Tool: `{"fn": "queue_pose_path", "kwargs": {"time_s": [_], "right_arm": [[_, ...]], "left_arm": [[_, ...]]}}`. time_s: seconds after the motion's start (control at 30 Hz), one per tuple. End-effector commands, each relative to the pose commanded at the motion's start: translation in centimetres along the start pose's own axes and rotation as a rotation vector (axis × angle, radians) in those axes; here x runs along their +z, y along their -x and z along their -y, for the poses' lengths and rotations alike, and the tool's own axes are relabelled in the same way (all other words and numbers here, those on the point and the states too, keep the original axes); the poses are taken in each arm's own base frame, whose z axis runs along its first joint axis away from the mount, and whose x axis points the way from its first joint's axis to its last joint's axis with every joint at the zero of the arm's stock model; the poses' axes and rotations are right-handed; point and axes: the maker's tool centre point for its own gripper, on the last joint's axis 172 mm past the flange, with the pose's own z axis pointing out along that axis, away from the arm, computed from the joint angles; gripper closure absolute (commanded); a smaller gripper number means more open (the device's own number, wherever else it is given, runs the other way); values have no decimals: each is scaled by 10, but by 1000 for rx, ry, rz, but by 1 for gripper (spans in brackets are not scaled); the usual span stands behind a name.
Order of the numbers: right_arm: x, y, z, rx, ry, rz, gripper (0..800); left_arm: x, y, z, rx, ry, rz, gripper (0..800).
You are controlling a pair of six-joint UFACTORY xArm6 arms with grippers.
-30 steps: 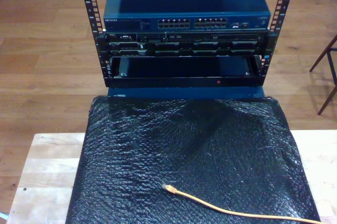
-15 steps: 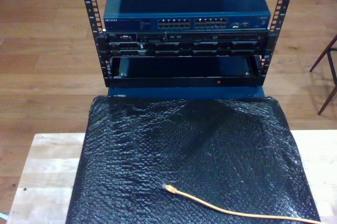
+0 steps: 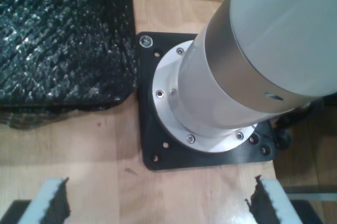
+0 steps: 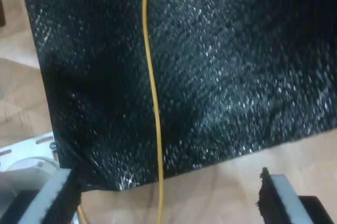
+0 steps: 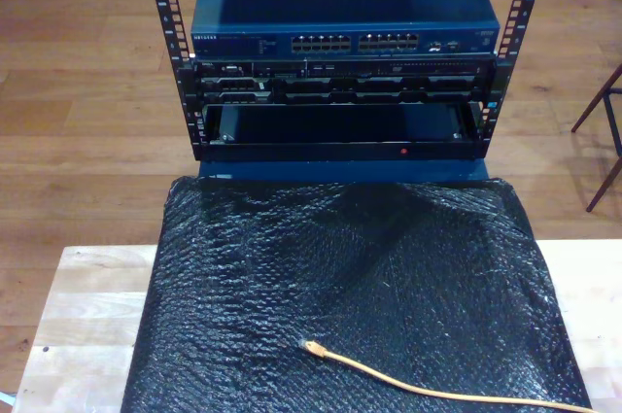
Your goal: Grab the cable and plug it in
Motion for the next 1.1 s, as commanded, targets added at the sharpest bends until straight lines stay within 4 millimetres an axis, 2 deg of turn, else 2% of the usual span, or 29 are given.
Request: {"fn": "queue_pose_path", "kwargs": {"time_s": [0.23, 0.53, 0.67, 0.8, 1.1], "right_arm": [[8, -33, -15, -28, 53, 16, 10], [-13, -61, -56, -56, 235, 2, 9], [-19, -71, -68, -77, 292, -6, 8], [-18, -77, -67, -82, 293, -9, 9], [9, -87, -58, -123, 224, 35, 9]], "left_arm": [[1, -2, 2, 5, 5, 0, 0], [3, -5, 4, -14, 20, 3, 0], [4, -7, 7, -18, 10, -7, 0], [3, -8, 9, -15, 7, -7, 0], [4, -11, 10, -22, 22, -2, 0]]}}
